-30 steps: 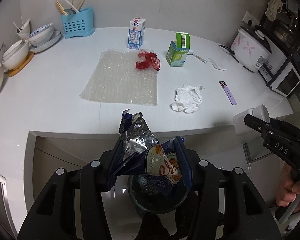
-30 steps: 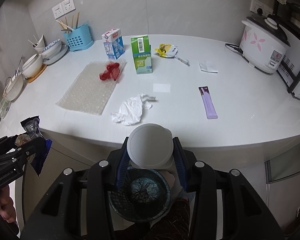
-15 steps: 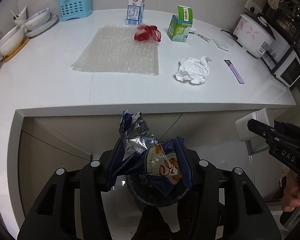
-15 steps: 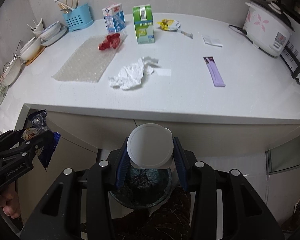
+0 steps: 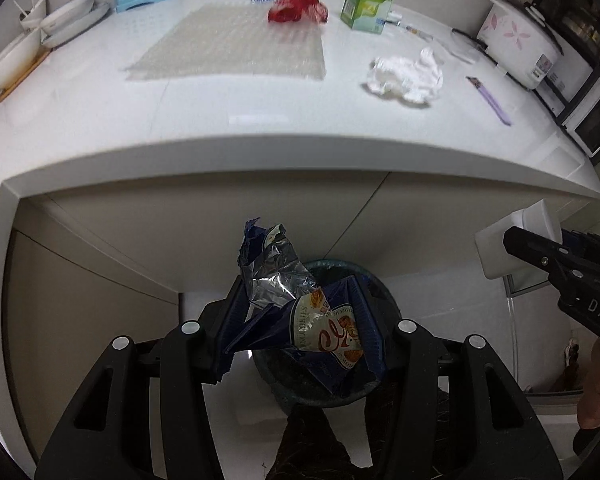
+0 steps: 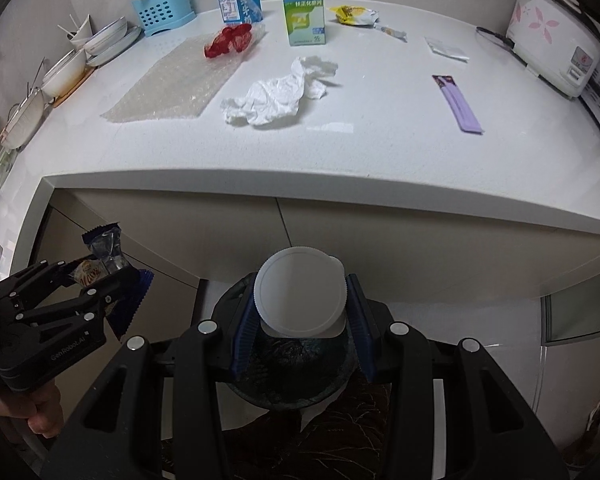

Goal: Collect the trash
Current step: 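Carry the snack bag with the left tool while the right tool carries the jar over the wastebasket, then open the right tool to drop the jar while the left tool drops the snack bag into the wastebasket, then raise both open tools back toward the counter, then grasp the red mesh bag with the left tool while the right tool grasps the purple stick packet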

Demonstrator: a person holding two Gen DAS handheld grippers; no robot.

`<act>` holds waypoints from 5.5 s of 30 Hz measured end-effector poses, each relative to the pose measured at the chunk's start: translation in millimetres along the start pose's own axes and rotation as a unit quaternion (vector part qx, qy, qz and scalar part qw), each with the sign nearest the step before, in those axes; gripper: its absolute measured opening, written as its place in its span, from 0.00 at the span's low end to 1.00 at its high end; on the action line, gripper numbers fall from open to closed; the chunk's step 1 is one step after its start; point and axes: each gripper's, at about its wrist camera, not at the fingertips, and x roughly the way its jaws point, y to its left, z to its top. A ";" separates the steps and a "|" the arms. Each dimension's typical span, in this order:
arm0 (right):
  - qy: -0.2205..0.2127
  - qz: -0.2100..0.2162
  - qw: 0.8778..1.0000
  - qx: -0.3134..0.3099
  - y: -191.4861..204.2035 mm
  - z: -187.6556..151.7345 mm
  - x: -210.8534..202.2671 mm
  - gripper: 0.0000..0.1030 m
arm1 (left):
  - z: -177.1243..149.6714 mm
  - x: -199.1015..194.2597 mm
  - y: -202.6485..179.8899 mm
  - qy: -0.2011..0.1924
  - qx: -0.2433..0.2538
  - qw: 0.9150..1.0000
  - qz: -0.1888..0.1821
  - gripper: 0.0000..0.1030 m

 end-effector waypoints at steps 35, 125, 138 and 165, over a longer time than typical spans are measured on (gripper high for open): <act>0.092 0.042 0.994 -0.034 11.6 -61.5 153.7 0.39 | -39.7 77.0 41.8 0.063 -0.013 0.998 0.001 0.48; -0.061 -0.057 0.994 0.069 -66.2 17.6 -16.3 0.93 | 37.3 -26.2 -5.8 -0.041 0.015 0.998 -0.039 0.94; -0.113 -0.062 0.990 0.047 -54.9 69.2 -61.1 0.93 | 89.3 -73.9 1.8 -0.082 0.007 0.996 -0.041 0.93; -0.117 -0.056 0.990 0.057 -96.8 162.2 -57.4 0.93 | 213.0 -71.0 -5.2 -0.130 0.010 0.991 -0.016 0.93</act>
